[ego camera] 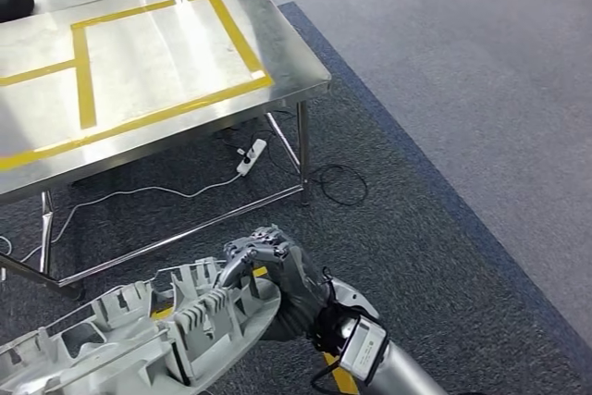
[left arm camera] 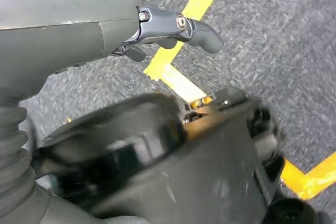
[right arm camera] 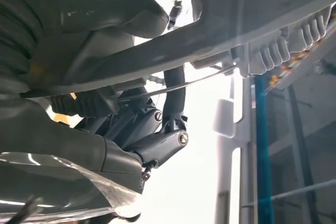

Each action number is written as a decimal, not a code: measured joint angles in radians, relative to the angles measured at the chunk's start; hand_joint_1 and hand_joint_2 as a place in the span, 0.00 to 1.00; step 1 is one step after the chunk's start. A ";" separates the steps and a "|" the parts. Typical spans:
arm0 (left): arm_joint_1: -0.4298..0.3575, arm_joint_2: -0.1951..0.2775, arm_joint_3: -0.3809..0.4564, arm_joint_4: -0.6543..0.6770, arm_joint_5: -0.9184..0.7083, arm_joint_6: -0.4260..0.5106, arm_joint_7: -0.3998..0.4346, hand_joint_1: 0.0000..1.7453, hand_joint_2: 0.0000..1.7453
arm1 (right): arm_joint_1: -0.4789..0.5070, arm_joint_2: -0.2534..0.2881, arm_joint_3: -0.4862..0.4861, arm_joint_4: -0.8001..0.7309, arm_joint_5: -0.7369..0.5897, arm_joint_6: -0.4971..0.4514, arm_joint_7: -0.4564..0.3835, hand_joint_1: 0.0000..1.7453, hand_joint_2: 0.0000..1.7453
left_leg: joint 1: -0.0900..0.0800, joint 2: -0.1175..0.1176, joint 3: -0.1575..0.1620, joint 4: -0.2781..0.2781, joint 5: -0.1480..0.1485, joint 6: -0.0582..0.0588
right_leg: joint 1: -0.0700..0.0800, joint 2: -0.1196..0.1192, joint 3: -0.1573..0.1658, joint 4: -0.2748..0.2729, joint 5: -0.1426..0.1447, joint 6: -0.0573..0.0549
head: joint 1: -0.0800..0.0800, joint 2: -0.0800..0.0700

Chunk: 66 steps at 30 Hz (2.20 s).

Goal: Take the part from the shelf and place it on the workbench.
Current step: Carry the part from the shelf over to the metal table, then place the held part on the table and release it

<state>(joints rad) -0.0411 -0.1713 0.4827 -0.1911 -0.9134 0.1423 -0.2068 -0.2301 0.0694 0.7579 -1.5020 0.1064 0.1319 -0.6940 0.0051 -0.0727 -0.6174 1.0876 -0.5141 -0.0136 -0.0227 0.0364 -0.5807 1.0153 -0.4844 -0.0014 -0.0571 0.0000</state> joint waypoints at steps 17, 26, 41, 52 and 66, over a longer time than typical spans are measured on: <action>0.003 -0.001 0.000 0.000 -0.005 -0.002 -0.006 0.00 1.00 | 0.003 0.004 -0.002 -0.002 0.001 0.000 0.000 1.00 1.00 | -0.005 0.082 0.036 -0.087 0.057 0.048 | 0.004 -0.051 -0.031 0.164 -0.135 0.040 | 0.008 0.000; 0.007 -0.001 0.000 0.000 -0.006 -0.002 -0.006 0.00 1.00 | 0.009 0.004 -0.005 -0.001 -0.019 0.009 0.015 1.00 1.00 | -0.008 0.024 0.059 -0.072 0.016 0.027 | 0.005 -0.024 -0.019 0.019 -0.005 0.026 | 0.013 0.000; 0.002 0.000 0.002 -0.001 -0.011 -0.003 -0.011 0.00 1.00 | 0.018 0.021 -0.021 0.008 -0.027 0.003 0.054 1.00 1.00 | -0.017 0.069 -0.027 -0.008 0.090 0.028 | 0.003 -0.046 0.134 -0.016 -0.116 0.014 | -0.011 0.000; 0.015 -0.004 0.002 -0.001 -0.016 -0.002 -0.009 0.00 1.00 | 0.021 0.022 -0.033 0.016 -0.027 0.000 0.061 1.00 1.00 | -0.008 0.056 0.132 -0.104 -0.019 0.055 | 0.008 -0.037 -0.109 0.211 -0.145 0.043 | 0.008 0.000; 0.004 -0.004 0.002 -0.001 -0.020 0.002 -0.011 0.00 1.00 | 0.024 0.022 -0.042 0.024 -0.027 0.001 0.060 1.00 1.00 | 0.003 0.062 -0.046 0.201 -0.165 -0.012 | 0.001 -0.035 0.042 0.002 -0.047 -0.005 | 0.004 0.000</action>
<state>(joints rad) -0.0366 -0.1757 0.4845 -0.1919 -0.9331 0.1446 -0.2181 -0.2062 0.0916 0.7156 -1.4783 0.0790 0.1328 -0.6340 0.0081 -0.0105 -0.6634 1.2885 -0.6786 -0.0252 -0.0215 0.0019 -0.5384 1.0173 -0.5315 -0.0061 -0.0526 -0.0004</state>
